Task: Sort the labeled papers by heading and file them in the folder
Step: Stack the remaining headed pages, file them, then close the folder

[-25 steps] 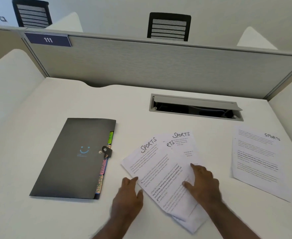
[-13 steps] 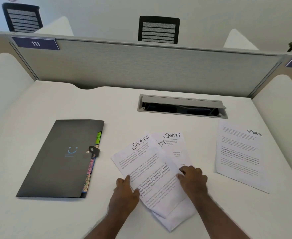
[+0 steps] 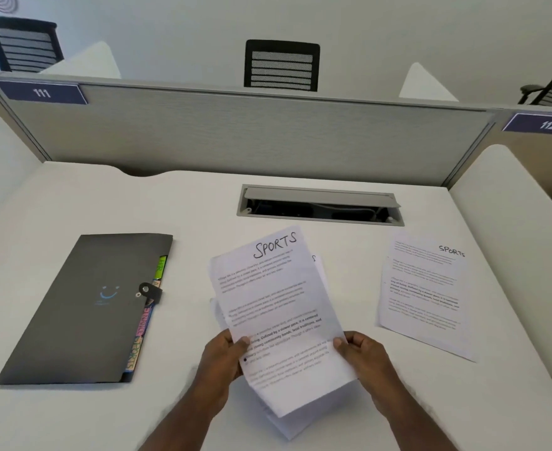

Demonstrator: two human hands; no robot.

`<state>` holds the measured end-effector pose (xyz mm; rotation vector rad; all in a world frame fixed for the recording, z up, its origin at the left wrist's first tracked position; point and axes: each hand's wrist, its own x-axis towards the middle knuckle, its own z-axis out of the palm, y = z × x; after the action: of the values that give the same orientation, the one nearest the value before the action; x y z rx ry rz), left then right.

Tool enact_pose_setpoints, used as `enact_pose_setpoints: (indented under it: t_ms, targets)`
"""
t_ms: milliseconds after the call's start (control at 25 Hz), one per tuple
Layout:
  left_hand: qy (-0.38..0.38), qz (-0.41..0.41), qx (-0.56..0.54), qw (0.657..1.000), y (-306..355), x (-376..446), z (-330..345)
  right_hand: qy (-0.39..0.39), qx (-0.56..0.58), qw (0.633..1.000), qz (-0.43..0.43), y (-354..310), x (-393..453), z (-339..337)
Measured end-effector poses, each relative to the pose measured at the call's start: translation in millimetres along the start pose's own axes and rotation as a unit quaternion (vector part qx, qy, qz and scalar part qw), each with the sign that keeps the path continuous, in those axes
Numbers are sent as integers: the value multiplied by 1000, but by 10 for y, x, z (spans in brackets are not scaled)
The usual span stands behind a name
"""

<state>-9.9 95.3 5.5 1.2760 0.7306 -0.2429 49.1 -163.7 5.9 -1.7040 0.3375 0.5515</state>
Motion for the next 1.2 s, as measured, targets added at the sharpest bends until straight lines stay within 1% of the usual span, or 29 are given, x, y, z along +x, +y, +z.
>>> enact_pose_setpoints:
  t_ms: [40,80,120,160,200,240,280,320,360,440,560,680,800,880,1000,1040,1120,1200]
  targets:
    - [0,-1,-9,1000,4,8,-4,16,-9,1000,-12,36,17,-67]
    - [6,2,-8,1000,7,22,-10,60,-30,997,-34,85,52,-184]
    - [16,6,-3,1000,7,45,-50,136,-75,986,-62,139,130,-332]
    - [24,9,1,1000,0,73,-101,226,-132,961,-85,205,215,-527]
    - [30,9,4,1000,-13,111,-126,307,-203,927,-75,277,276,-793]
    - [34,9,4,999,-19,139,-153,367,-264,892,-30,351,331,-1052]
    - [33,9,5,999,-27,168,-160,398,-303,865,32,413,363,-1299]
    - [33,9,6,999,-32,189,-160,403,-328,850,88,462,389,-1499]
    - [34,9,6,999,-33,196,-154,393,-352,840,128,499,404,-1646]
    - [37,14,4,999,-19,187,-121,379,-389,826,152,490,459,-1797]
    - [43,17,3,999,-28,207,-84,375,-357,838,171,339,599,-1861]
    - [38,18,2,999,-36,226,-64,337,-312,864,208,255,749,-1983]
    - [40,18,-2,999,-8,233,-46,312,-245,899,188,318,889,-2092]
    - [40,20,-1,999,24,232,-37,299,-205,914,182,460,1026,-2233]
    - [44,24,1,999,50,237,-36,320,-159,915,189,656,1181,-2377]
    - [46,23,3,999,51,248,-40,325,-153,915,183,616,1141,-2344]
    - [51,21,4,998,44,268,-51,315,-149,925,154,413,909,-2201]
    - [49,22,2,999,33,283,-54,297,-138,934,143,366,761,-2170]
